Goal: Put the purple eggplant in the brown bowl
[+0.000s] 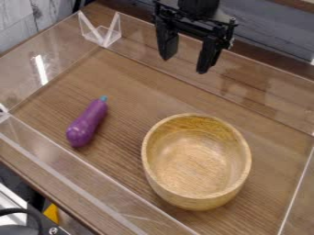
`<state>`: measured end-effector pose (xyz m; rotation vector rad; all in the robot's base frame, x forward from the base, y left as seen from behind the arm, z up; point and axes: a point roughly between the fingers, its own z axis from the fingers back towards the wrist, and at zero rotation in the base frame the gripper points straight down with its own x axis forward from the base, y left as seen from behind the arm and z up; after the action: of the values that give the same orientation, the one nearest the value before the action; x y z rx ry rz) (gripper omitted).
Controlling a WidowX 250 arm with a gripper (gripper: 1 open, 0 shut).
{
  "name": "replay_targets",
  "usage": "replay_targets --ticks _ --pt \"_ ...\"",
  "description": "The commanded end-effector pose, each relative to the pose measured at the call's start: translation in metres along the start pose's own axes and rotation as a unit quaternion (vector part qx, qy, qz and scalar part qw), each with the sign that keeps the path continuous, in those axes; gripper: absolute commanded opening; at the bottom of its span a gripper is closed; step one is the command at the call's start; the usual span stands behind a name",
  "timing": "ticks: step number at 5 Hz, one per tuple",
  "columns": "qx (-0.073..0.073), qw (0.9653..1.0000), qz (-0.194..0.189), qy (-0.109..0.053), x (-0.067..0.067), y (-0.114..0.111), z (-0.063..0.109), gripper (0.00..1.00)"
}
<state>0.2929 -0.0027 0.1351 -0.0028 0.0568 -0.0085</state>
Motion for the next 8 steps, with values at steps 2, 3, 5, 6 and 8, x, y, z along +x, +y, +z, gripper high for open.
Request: replay_targets --ticks 2,3,5,6,8 --pt "-0.006 0.9997 0.021 0.006 -0.021 0.023 -0.009 1.00" --pt "-0.004 0.9993 0.036 -0.006 -0.037 0.056 -0.008 1.00" --pt "0.006 0.9982 0.057 -0.019 -0.070 0.100 -0.017 1.00" --pt "0.009 0.9978 0.061 -0.023 -0.079 0.111 -0.025 1.00" --pt "0.009 0.9972 0.066 -0.034 -0.089 0.129 -0.044 1.00"
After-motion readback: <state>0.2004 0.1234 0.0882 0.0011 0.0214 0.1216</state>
